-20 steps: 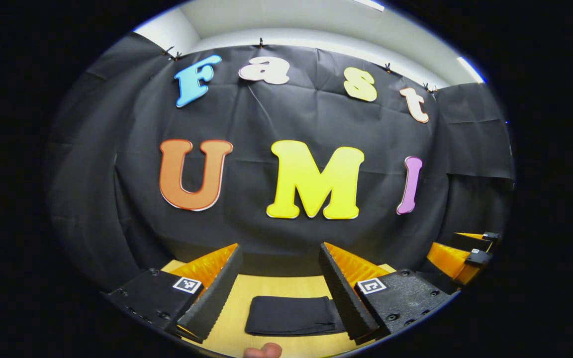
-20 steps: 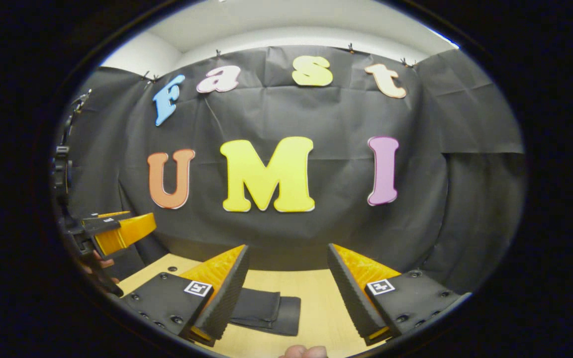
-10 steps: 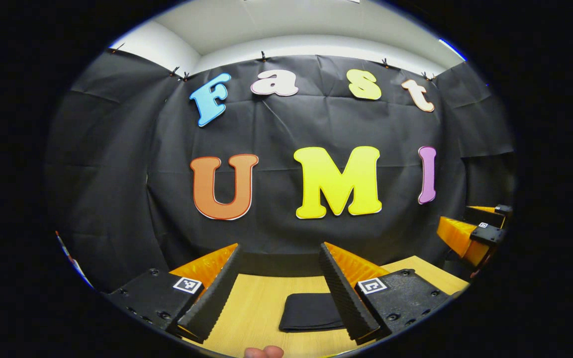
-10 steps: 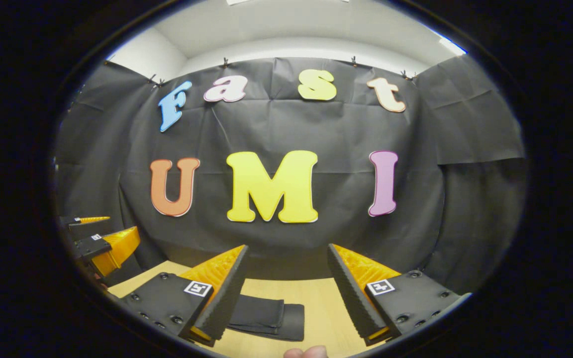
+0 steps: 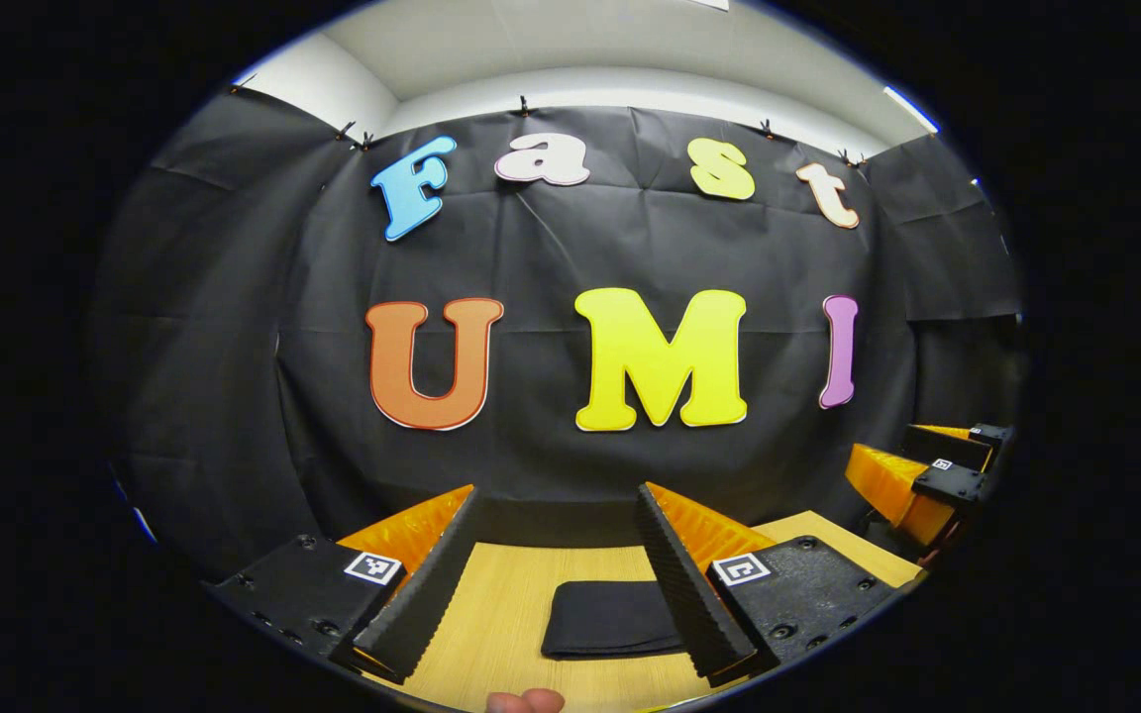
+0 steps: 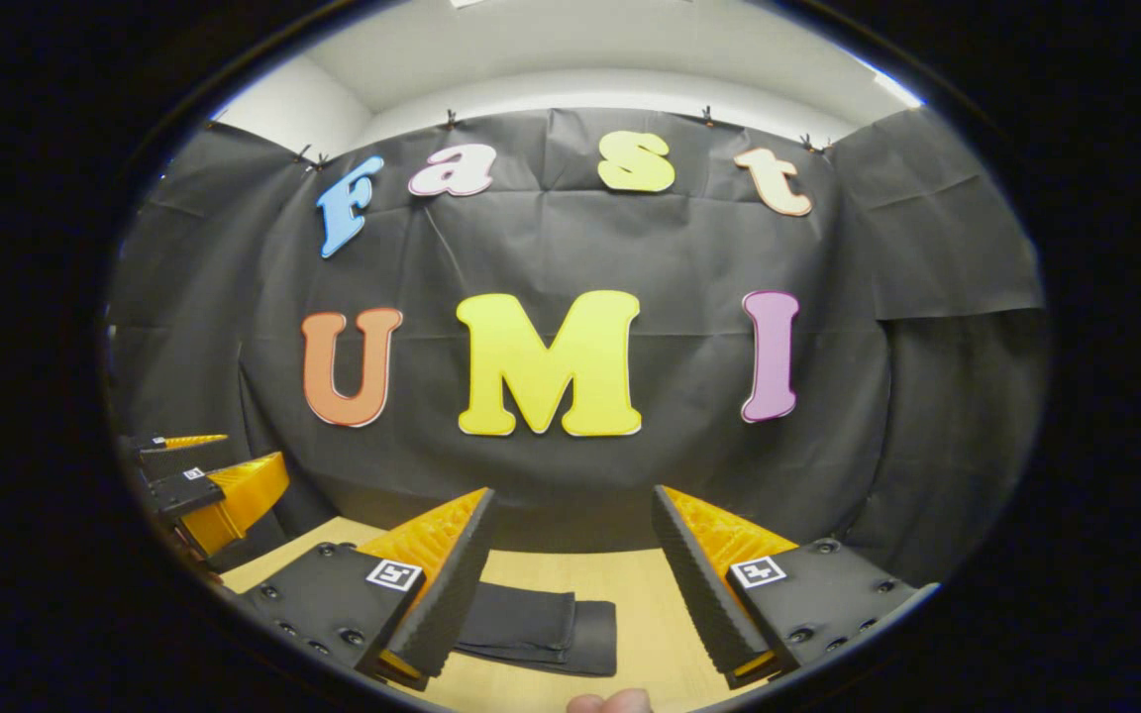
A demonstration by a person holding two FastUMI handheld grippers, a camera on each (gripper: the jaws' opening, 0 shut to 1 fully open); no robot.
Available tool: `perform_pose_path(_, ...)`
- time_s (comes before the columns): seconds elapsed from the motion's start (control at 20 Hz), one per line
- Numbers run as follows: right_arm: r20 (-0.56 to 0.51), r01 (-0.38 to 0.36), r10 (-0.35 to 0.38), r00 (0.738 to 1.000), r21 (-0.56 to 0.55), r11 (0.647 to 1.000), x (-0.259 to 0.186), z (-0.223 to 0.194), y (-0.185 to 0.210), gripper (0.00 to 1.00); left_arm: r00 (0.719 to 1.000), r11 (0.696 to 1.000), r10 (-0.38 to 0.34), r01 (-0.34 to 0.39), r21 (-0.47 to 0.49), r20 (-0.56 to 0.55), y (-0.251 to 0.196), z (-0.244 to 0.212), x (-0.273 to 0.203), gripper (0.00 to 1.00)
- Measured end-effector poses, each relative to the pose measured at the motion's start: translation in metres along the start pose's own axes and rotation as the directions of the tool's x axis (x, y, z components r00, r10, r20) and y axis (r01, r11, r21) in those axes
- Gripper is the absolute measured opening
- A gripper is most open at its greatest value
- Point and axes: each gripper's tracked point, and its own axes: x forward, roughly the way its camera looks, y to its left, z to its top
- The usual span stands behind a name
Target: Grasp the waist and the cuffs of the jeans and fold them to make the two legs overlap; first hold the waist and fold one-third of the jeans toward the cuffs, then hold the cuffs and fold the remaining one-third in the same direction to finish folding.
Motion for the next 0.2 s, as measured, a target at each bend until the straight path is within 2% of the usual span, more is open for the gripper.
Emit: perform_pose_path(0.2, -0.007, -0.003, 0.003, 1.0, 0.001, 1.0, 0.0009, -0.0021, 0.0022, 0.97, 1.0, 1.0, -0.008, 0.008, -0.001, -0.007, -0.0003, -0.0023, 0.0011, 0.98)
